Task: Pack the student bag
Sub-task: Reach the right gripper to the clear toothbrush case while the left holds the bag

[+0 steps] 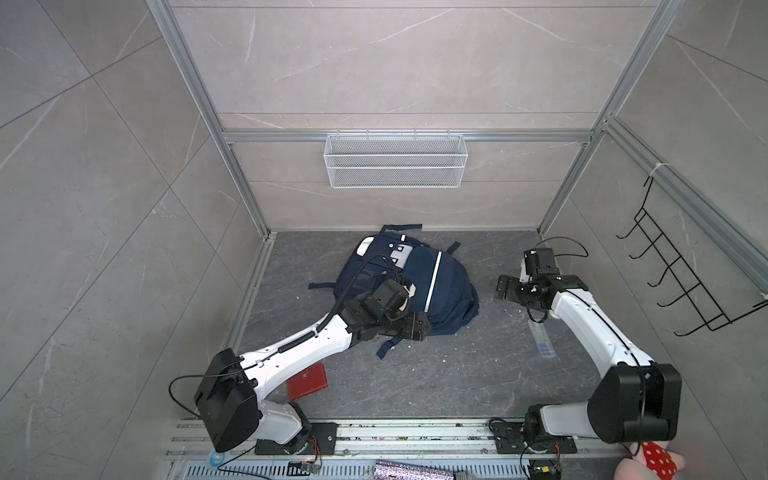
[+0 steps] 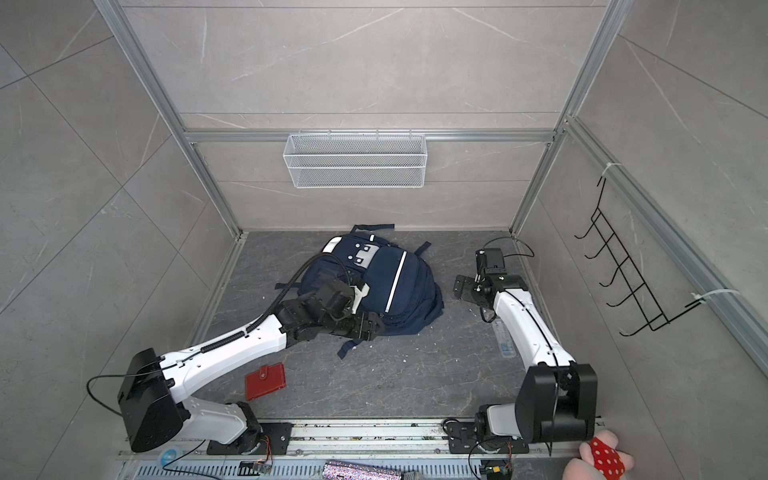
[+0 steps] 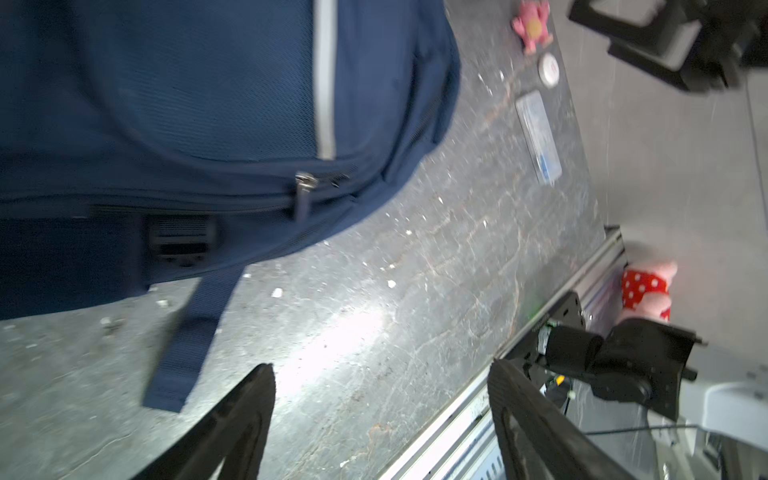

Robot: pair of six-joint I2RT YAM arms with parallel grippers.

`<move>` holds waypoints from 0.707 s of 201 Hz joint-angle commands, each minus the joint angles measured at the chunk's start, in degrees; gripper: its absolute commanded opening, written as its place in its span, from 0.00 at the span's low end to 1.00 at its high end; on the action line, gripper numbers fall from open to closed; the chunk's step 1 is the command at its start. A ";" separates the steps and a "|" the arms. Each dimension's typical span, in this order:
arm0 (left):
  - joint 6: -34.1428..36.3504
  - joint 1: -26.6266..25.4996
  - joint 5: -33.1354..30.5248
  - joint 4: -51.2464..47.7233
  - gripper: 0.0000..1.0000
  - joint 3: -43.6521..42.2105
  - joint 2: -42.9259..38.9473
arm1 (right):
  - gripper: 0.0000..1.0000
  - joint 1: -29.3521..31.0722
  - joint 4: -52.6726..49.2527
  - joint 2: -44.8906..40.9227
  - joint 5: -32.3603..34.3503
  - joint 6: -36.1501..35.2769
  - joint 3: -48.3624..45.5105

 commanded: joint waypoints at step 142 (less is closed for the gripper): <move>5.09 -3.37 2.86 11.05 0.90 7.21 9.06 | 1.00 -19.52 1.67 12.61 -3.74 -1.08 -7.02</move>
